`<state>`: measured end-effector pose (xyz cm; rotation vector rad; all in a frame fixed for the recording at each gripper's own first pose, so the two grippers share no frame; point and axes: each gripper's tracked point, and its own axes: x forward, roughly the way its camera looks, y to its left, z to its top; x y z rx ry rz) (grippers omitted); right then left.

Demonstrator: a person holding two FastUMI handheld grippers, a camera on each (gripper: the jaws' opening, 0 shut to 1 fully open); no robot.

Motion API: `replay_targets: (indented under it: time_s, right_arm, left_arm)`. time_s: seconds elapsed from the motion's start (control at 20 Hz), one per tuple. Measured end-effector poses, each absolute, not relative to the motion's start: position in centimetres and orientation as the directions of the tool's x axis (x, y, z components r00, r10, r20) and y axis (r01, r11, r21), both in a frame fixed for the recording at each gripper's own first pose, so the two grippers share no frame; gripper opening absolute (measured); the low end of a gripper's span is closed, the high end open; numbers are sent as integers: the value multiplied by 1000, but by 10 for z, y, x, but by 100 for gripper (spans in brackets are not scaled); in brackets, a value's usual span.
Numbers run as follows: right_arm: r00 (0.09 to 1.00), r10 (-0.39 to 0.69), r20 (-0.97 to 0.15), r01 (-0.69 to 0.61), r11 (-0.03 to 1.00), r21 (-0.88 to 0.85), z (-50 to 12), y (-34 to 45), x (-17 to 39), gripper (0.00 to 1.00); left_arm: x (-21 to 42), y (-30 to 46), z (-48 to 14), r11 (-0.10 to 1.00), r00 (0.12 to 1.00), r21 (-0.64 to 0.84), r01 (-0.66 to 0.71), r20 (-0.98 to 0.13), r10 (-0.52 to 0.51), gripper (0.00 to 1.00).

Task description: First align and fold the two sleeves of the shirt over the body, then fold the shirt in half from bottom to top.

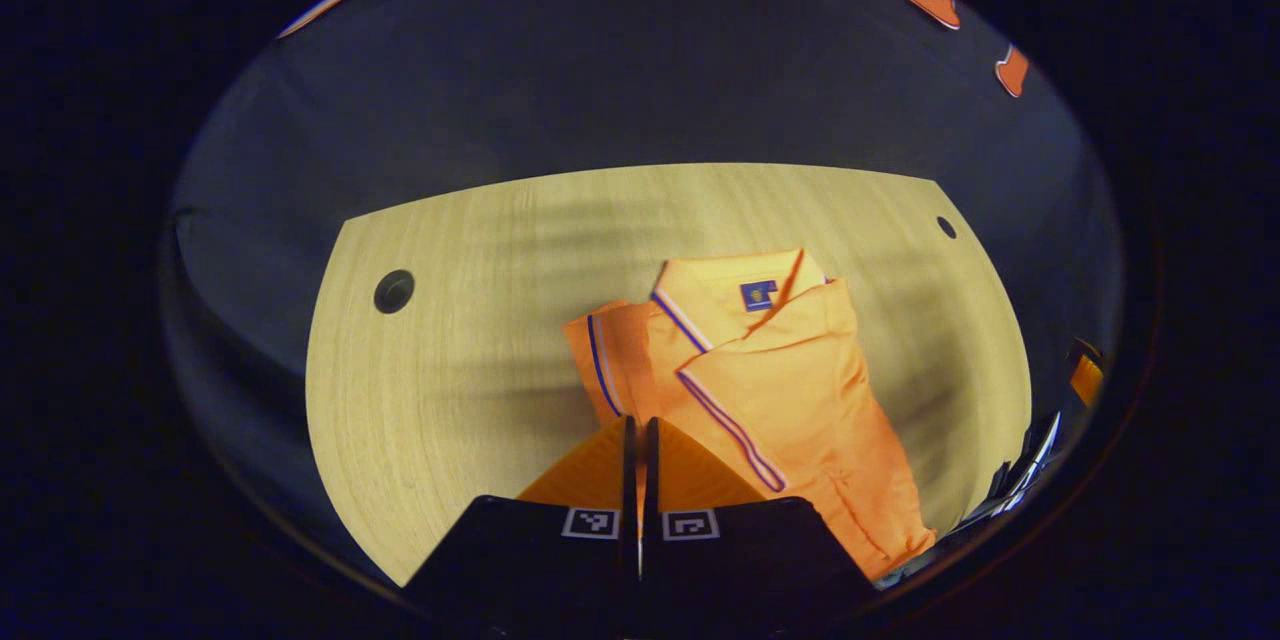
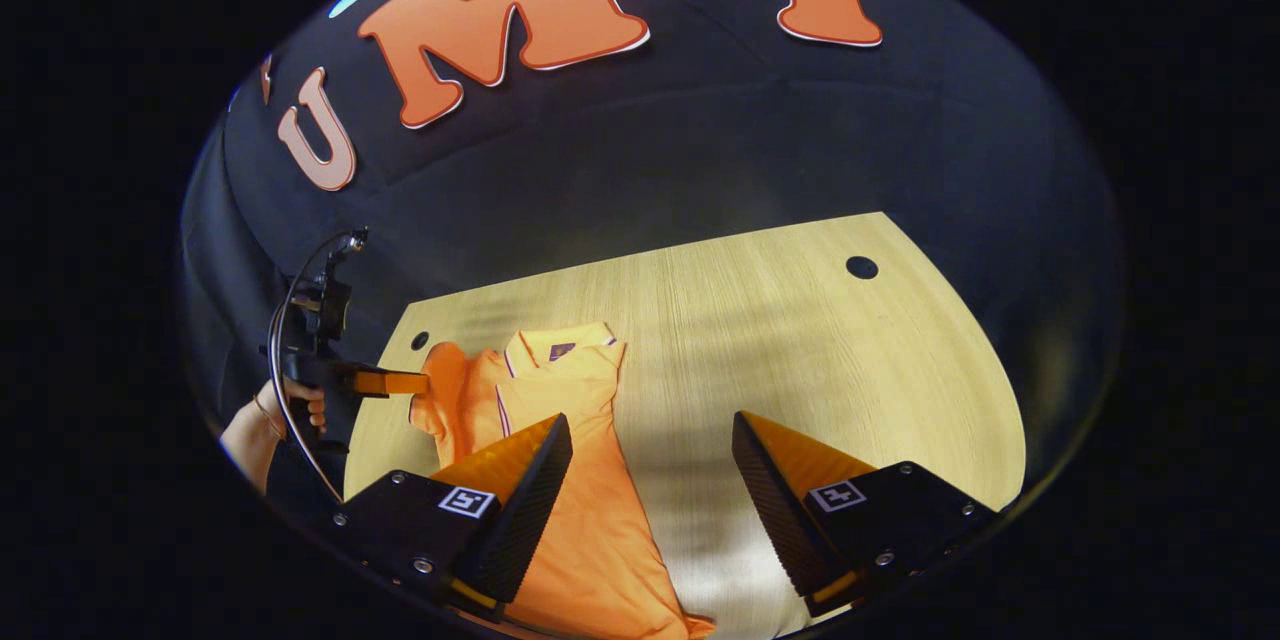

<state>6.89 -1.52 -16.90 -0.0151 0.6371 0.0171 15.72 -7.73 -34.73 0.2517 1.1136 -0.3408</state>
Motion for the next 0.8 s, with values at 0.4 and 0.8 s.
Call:
replay_targets:
  time_s: [0.4, 0.8]
  right_arm:
    - [807, -18, -590, 32, 999, 13, -170, -40, 48, 98]
    - [795, -65, -604, 96, 995, 19, -176, -66, 36, 98]
  left_arm:
    - [132, -165, -357, 873, 329, 14, 487, -929, -169, 1]
    - [96, -235, -387, 827, 235, -68, 558, -943, -236, 5]
